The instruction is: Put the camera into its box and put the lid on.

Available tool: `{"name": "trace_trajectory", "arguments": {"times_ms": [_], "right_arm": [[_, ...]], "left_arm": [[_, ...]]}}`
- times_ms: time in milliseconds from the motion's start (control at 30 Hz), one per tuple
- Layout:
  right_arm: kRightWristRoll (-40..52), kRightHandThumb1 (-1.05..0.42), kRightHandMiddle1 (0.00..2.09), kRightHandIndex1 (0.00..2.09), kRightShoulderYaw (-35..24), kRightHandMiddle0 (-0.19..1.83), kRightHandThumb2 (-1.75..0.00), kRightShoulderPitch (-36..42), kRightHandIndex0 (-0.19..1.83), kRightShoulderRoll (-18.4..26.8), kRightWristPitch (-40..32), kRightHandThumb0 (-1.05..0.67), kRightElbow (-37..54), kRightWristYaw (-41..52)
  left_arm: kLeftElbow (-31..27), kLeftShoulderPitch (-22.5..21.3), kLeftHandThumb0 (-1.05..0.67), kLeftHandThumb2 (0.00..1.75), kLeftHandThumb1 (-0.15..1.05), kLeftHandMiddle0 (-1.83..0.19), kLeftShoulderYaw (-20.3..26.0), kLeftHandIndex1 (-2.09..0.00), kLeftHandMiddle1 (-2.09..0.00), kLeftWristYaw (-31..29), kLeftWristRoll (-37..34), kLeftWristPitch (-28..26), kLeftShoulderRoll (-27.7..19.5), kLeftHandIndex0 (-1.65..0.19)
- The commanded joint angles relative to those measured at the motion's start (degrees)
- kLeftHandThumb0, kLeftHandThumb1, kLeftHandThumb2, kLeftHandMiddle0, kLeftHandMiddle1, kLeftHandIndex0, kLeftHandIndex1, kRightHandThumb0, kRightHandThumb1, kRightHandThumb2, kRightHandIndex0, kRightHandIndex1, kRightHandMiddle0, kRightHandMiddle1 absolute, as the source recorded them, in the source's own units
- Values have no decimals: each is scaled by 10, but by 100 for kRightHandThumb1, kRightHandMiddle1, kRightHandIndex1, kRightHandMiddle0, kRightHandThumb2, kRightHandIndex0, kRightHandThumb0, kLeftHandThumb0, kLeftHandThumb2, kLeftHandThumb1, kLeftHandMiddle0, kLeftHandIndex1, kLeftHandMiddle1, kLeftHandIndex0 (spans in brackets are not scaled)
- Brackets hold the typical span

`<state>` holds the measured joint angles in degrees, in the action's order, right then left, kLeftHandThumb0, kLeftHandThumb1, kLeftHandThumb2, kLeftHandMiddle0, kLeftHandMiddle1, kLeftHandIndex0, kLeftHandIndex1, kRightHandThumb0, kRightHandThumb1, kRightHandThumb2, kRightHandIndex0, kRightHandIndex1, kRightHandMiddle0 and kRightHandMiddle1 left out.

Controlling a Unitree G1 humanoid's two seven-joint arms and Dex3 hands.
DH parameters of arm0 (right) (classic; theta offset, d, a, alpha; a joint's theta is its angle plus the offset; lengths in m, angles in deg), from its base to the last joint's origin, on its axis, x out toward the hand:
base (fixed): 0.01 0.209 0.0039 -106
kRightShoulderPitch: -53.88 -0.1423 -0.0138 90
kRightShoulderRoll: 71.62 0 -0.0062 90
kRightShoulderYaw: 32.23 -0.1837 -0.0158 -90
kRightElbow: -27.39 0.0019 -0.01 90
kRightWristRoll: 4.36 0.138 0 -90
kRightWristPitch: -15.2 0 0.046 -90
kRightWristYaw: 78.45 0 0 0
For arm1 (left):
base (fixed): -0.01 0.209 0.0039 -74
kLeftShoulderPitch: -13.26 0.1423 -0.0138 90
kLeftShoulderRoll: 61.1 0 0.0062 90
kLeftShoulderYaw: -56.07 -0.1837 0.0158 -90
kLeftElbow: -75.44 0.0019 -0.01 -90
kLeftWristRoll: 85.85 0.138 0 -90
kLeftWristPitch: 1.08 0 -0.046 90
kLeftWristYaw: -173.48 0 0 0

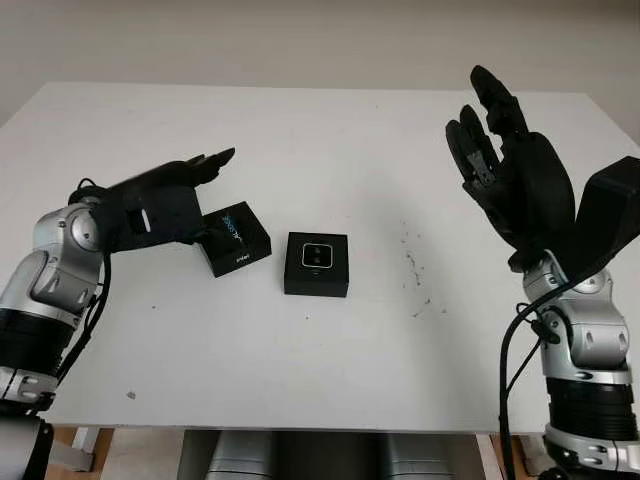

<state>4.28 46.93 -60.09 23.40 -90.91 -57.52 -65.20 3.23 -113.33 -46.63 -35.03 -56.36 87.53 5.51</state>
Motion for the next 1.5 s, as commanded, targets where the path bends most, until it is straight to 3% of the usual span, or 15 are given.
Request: {"name": "trace_trajectory", "arguments": {"times_ms": [0, 400, 833, 1067, 1467], "right_arm": [[-6, -105, 0, 0, 3, -19, -46, -12, -19, 11, 6, -73, -2, 5], [2, -105, 0, 0, -5, -19, -48, -9, -19, -5, 30, -68, -15, -9], [3, -105, 0, 0, -6, -19, -47, -6, -19, -3, 30, -68, -13, -11], [10, -105, 0, 0, -8, -19, -44, -5, -19, -9, 23, -67, -9, -17], [4, -105, 0, 0, -5, -19, -45, -2, -19, -7, 17, -66, 1, -31]], "left_arm": [[-14, 3, -103, 7, 103, 19, -10, -5, -5, 10, 13, 2, 4, 13], [-59, 38, -92, 5, 99, 16, -58, -7, -6, 58, 133, -33, 13, 7], [-74, 53, -85, 4, 94, 11, -65, -7, -7, 52, 175, -80, 25, 4], [-68, 59, -74, 5, 92, 8, -33, -7, -6, 63, 122, -96, 51, 1], [-38, 45, -77, 5, 90, -1, -20, -7, -7, 46, 49, -90, 55, -7]]}}
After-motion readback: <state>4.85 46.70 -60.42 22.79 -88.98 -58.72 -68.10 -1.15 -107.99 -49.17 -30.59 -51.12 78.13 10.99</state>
